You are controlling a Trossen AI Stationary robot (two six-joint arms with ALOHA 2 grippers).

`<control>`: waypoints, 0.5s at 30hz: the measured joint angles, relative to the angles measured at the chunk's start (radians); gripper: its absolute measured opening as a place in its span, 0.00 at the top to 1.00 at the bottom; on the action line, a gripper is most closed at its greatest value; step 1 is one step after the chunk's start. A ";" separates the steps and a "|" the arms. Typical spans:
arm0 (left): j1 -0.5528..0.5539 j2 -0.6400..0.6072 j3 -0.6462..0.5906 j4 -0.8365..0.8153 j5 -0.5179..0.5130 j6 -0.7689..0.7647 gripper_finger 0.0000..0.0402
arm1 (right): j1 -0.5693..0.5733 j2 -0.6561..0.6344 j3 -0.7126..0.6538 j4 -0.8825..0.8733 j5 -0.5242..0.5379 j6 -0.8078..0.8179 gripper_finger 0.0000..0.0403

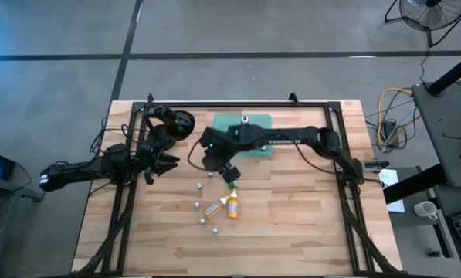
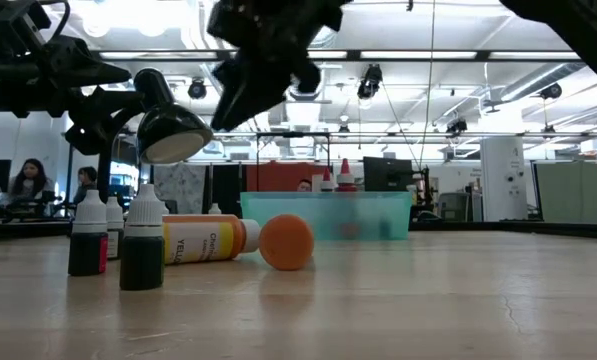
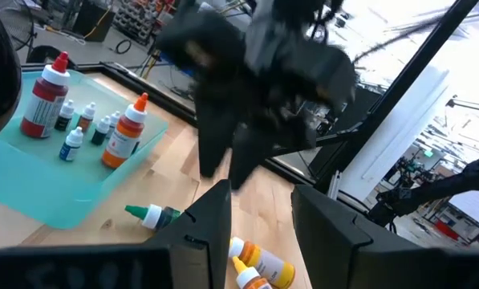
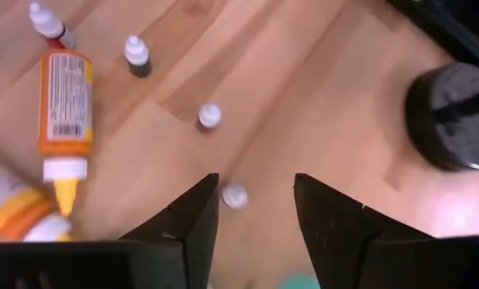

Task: Pick & Place food coloring
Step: Put the top left small red food coloring bottle into the bin

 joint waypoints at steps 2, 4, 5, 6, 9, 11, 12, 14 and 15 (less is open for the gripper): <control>0.000 0.000 0.000 0.000 0.000 0.000 0.74 | 0.008 0.028 -0.001 0.028 0.000 0.035 0.62; 0.000 0.000 0.000 0.000 0.000 0.000 0.74 | 0.011 0.058 -0.001 0.053 0.001 0.064 0.62; 0.000 0.000 0.000 0.000 0.000 0.000 0.74 | 0.011 0.070 -0.001 0.064 0.002 0.076 0.62; 0.000 0.000 0.000 0.000 0.000 0.000 0.74 | 0.011 0.086 -0.001 0.066 0.003 0.084 0.62; 0.000 0.000 0.000 0.000 0.000 0.000 0.74 | 0.011 0.119 -0.003 0.066 0.015 0.121 0.62; 0.000 0.000 0.000 0.000 0.000 0.000 0.74 | 0.011 0.126 -0.003 0.070 0.029 0.137 0.62; 0.000 0.000 0.000 0.000 0.000 0.000 0.74 | 0.011 0.127 -0.003 0.069 0.028 0.137 0.62; 0.000 0.000 0.000 0.000 0.000 0.000 0.74 | 0.011 0.127 -0.002 0.070 0.029 0.136 0.62; -0.001 0.000 0.000 0.000 0.000 0.000 0.74 | 0.011 0.127 -0.002 0.070 0.029 0.136 0.62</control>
